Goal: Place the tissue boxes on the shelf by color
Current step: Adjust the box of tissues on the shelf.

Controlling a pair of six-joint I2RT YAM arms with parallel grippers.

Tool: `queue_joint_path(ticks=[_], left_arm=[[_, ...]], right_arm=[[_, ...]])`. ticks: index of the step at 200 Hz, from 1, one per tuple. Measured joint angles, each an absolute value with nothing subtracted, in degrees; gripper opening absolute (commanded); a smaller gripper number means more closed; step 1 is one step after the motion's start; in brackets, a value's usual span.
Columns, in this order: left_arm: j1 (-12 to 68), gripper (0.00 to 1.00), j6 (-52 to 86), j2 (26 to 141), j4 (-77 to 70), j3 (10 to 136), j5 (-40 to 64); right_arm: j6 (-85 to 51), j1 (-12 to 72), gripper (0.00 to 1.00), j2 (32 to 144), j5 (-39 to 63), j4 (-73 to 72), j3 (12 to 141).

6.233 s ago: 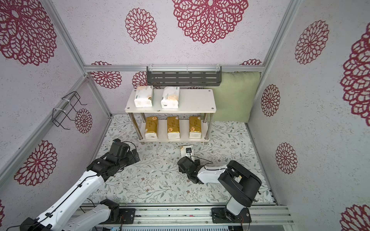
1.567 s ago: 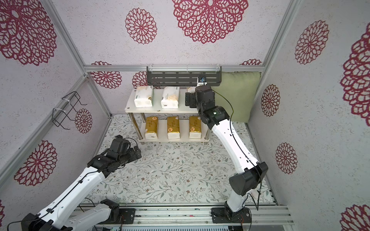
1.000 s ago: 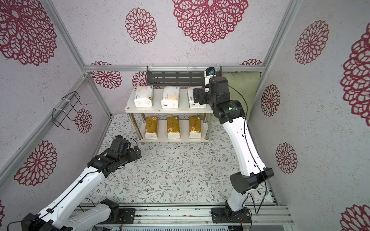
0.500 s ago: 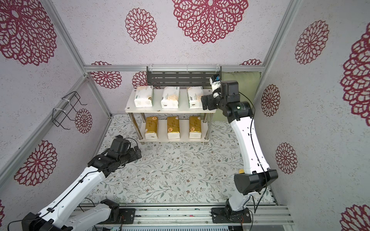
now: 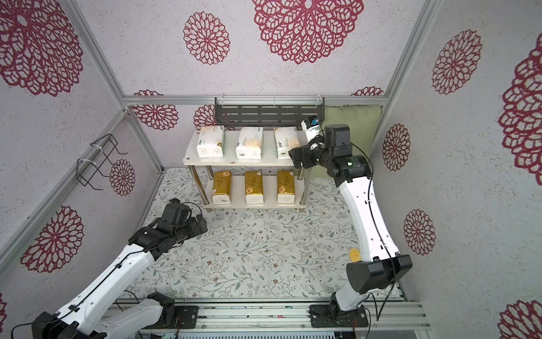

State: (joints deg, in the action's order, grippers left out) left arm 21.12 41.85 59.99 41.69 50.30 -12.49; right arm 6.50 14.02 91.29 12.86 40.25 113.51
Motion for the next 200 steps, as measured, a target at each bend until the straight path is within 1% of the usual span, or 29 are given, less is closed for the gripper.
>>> queue_joint_path(ticks=[97,200], left_arm=[[21.3,0.97,41.9,60.6,41.7,50.3,-12.5],[21.8,0.97,42.0,61.9,41.8,50.7,-12.5]], right_arm=[[6.0,14.0,0.92,91.3,14.3,32.6,106.5],[2.8,14.1,0.93,91.3,15.0,26.8,102.7]])
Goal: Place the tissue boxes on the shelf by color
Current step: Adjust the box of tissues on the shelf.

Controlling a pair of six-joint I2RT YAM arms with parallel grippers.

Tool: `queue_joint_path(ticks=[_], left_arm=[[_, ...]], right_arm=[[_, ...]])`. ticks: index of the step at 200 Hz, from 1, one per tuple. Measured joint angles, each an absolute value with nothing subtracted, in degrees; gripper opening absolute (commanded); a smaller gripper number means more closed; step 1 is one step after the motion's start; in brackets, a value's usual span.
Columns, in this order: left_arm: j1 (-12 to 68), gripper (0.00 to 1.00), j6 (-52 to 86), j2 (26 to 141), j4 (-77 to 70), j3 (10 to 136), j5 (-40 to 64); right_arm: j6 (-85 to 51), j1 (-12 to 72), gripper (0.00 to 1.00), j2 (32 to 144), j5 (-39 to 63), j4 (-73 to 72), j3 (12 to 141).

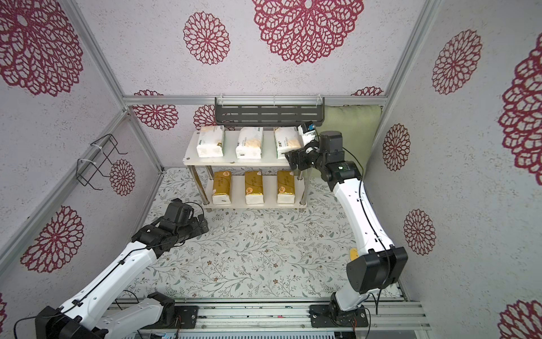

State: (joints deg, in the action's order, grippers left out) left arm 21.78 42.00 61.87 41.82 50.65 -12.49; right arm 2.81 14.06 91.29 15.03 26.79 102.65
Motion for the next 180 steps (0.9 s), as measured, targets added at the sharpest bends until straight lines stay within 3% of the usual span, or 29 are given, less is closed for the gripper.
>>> queue_joint_path(ticks=[180], left_arm=[[21.9,0.97,42.0,61.8,41.9,50.7,-12.7]], right_arm=[[0.4,14.3,0.93,91.3,14.6,24.3,102.0]])
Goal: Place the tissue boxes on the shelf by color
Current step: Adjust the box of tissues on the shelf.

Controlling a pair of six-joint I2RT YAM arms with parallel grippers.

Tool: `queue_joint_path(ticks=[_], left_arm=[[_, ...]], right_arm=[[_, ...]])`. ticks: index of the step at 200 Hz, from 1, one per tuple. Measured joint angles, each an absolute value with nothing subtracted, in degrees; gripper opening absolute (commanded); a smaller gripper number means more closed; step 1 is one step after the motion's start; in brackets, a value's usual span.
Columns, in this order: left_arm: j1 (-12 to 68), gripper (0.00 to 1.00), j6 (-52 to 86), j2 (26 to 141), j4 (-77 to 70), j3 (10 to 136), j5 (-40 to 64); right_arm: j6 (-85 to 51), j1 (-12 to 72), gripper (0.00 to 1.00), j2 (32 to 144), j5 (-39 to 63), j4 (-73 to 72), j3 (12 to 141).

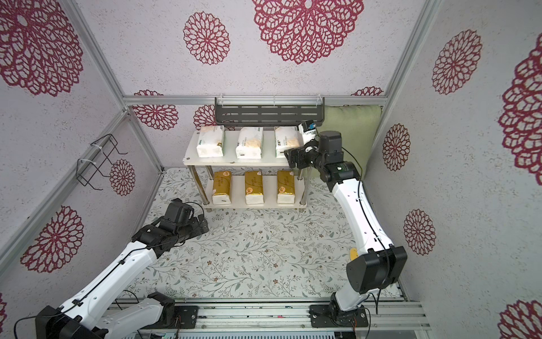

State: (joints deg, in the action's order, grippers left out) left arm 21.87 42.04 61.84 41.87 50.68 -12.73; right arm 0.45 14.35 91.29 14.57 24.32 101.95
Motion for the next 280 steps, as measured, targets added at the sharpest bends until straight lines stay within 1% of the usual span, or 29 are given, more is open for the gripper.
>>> queue_joint_path(ticks=[80,114,168,194,220,254,280], left_arm=[[21.9,0.97,42.0,61.8,41.9,50.7,-12.7],[21.9,0.97,42.0,61.8,41.9,50.7,-12.8],[21.9,0.97,42.0,61.8,41.9,50.7,-12.8],[21.9,0.97,42.0,61.8,41.9,50.9,-12.8],[21.9,0.97,42.1,61.8,41.9,51.3,-12.8],[21.9,0.97,42.1,61.8,42.0,51.4,-12.8],[22.2,0.97,42.1,61.8,42.1,51.4,-12.8]], right_arm=[[0.4,14.5,0.93,91.3,14.5,24.3,102.0],[0.4,15.0,0.95,91.3,13.6,24.3,102.0],[0.4,16.9,0.96,88.5,9.7,26.1,102.0],[0.5,20.4,0.96,85.8,6.3,26.7,102.7],[1.1,26.1,0.95,84.5,2.5,26.8,104.2],[2.2,34.0,0.92,84.4,-0.3,26.3,104.1],[2.7,38.0,0.88,85.5,-1.7,25.3,103.9]])
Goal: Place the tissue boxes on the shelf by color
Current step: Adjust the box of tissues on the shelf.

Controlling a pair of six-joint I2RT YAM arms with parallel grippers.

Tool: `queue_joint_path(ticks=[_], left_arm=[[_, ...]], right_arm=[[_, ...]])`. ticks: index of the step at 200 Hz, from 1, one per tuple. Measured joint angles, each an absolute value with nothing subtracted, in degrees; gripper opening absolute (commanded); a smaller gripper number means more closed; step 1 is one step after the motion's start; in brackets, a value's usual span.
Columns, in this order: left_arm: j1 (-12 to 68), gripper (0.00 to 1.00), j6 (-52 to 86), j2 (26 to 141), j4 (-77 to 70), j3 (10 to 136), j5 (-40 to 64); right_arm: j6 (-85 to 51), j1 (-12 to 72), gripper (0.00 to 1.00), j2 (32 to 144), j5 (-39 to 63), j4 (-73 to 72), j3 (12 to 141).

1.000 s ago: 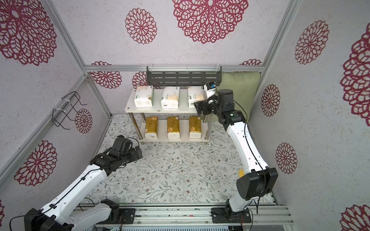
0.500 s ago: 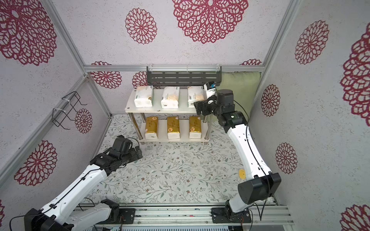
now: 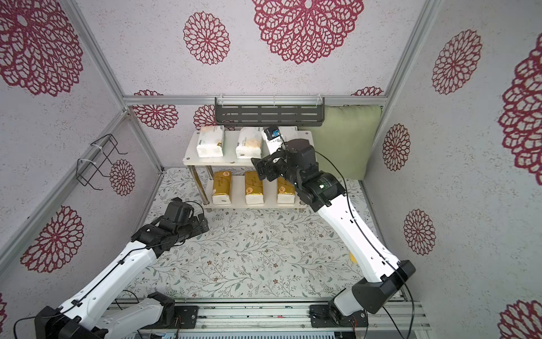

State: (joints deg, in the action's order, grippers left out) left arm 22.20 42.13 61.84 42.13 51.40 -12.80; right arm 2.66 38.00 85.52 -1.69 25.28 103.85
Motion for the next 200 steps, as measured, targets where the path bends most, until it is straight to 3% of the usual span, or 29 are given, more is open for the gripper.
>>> queue_joint_path(ticks=[60,103,200], left_arm=[[22.3,0.97,42.1,61.8,42.3,51.4,-13.1],[22.3,0.97,42.1,61.2,42.3,51.4,-13.6],[22.3,0.98,42.0,58.8,42.6,50.5,-14.5]], right_arm=[[3.0,38.8,0.69,91.9,-6.0,23.3,104.2],[2.9,38.8,0.61,96.0,-8.4,23.4,107.1],[2.4,38.6,0.60,98.3,-13.3,21.8,110.9]])
